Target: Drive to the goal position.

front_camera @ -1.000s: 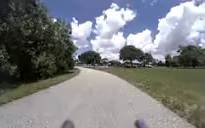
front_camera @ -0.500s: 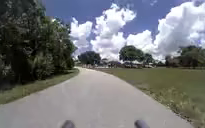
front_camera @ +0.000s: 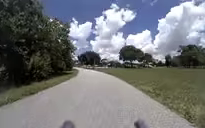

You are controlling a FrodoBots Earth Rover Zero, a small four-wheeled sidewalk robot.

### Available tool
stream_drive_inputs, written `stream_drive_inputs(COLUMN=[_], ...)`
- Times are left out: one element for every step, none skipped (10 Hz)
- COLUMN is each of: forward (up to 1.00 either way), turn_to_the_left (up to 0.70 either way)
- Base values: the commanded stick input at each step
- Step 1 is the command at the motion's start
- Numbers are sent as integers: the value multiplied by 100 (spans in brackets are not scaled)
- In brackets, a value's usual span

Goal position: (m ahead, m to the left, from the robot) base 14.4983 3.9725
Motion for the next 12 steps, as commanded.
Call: stream_drive_inputs(forward=[50, 50, 50, 50, 50, 50, 50, 50, 50, 50, 50, 50], turn_to_the_left=[0, 0, 0, 0, 0, 0, 0, 0, 0, 0, 0, 0])
